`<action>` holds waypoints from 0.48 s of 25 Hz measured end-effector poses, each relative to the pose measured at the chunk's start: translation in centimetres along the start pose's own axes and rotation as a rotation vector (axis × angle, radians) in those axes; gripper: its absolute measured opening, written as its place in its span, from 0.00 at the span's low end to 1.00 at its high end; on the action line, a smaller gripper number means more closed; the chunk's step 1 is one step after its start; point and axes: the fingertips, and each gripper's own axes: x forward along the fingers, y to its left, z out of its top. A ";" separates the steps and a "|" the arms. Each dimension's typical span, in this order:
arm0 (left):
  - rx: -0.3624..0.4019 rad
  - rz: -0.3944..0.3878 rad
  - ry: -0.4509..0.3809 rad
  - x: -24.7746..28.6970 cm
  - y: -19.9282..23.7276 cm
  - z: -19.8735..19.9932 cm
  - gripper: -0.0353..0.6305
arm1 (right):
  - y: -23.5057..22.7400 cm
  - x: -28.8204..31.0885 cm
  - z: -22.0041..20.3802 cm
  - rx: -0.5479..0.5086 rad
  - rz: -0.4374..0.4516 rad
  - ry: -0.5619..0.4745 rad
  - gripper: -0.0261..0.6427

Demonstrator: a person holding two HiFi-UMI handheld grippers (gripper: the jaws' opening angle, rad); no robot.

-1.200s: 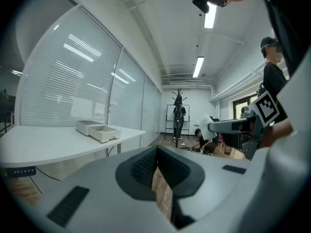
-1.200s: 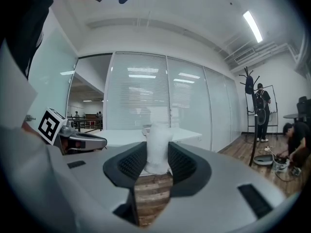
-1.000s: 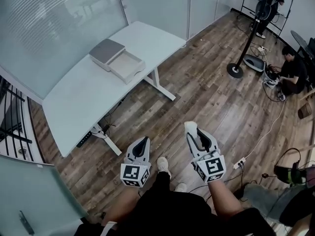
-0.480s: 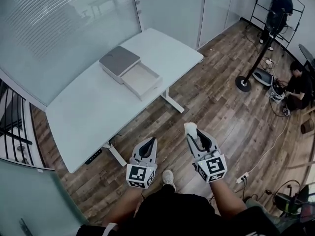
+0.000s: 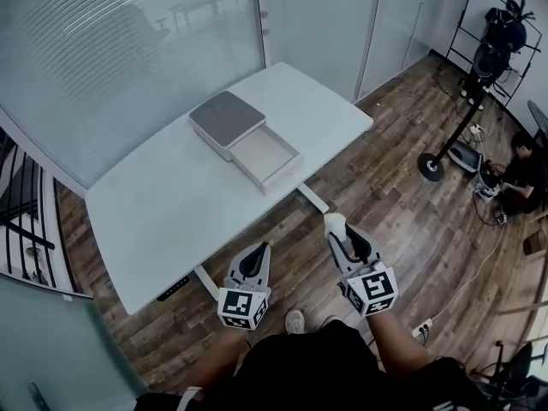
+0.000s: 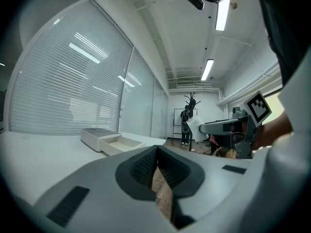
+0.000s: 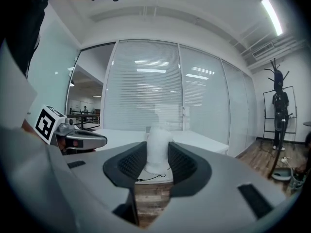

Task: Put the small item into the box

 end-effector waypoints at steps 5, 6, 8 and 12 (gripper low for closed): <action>-0.005 0.022 -0.003 0.8 1.4 0.0 0.07 | 0.2 2.7 0.1 -0.030 0.020 0.013 0.25; -0.007 0.028 -0.005 1.0 1.8 0.0 0.07 | 0.1 3.2 0.1 -0.043 0.026 0.011 0.25; -0.009 0.045 -0.012 1.3 2.5 0.1 0.07 | -0.1 4.3 0.2 -0.064 0.047 0.000 0.25; -0.009 0.076 -0.003 2.3 3.9 -0.1 0.07 | -0.9 6.6 0.1 -0.047 0.074 -0.015 0.25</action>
